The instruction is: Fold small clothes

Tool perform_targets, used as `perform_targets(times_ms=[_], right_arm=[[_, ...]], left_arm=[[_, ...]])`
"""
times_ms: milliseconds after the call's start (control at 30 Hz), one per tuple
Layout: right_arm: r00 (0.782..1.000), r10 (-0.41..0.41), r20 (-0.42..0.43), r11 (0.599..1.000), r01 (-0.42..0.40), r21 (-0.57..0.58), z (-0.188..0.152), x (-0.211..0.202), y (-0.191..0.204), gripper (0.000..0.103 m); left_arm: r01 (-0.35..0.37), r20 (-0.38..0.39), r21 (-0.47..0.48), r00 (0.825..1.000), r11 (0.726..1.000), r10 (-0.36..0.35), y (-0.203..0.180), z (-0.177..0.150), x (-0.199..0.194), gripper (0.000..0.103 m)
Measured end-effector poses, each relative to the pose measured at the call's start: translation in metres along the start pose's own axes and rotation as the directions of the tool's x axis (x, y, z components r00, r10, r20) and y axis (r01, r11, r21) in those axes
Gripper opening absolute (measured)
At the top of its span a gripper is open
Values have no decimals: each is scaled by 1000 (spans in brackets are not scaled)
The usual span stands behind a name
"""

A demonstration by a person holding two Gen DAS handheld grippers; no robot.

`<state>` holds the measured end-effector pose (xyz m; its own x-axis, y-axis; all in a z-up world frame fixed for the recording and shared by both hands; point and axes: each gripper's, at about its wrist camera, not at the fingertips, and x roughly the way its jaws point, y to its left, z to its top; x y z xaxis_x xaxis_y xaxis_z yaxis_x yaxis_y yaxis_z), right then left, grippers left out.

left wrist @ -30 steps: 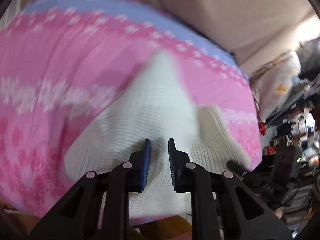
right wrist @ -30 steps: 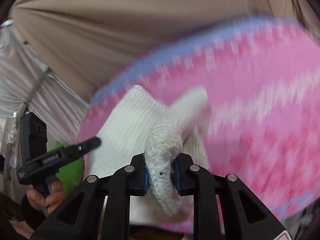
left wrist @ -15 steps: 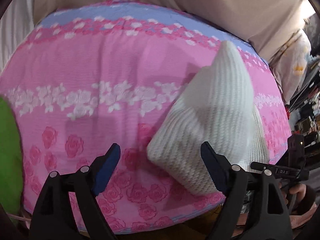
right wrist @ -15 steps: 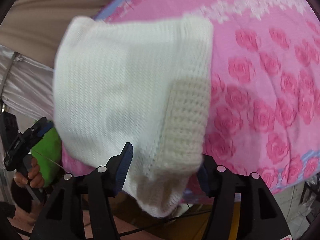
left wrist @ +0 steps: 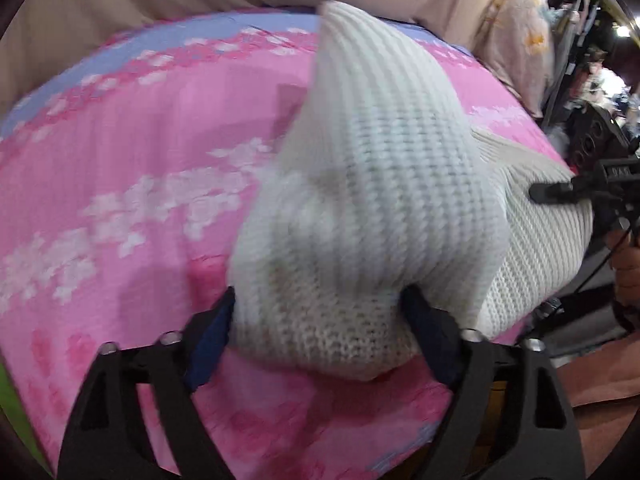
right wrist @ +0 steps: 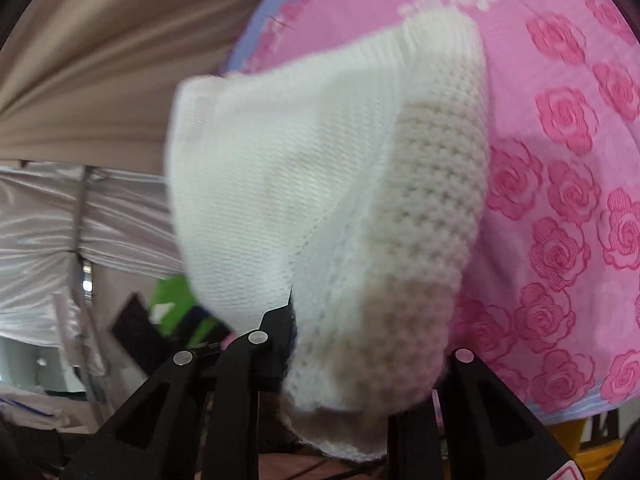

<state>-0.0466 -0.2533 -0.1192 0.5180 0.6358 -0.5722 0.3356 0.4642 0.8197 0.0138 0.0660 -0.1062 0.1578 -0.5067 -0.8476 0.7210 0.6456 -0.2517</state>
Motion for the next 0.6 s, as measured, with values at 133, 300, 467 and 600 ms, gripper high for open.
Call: perform_targets(times_ms=[133,300,467,600], right_arm=[[998,24,58,999,-22,-25,6,-36,13,18],[958,92,271,991,-61,-122,18,-139,61,18],[910,122,395,950,7,-311,39,-224,130,18],[923,177,341,893,-4,-451,42,-209,197,18]], left_arm=[[207,-13,-68,978,976,-208,-28,27,-3,32],[559,159,-159,828,814,-538,-91,63,-22,24],[731,288,-178,679,659,-675,-141,85,-27,23],[675,289,-175,731,717,-618,-130,67,-44,32]])
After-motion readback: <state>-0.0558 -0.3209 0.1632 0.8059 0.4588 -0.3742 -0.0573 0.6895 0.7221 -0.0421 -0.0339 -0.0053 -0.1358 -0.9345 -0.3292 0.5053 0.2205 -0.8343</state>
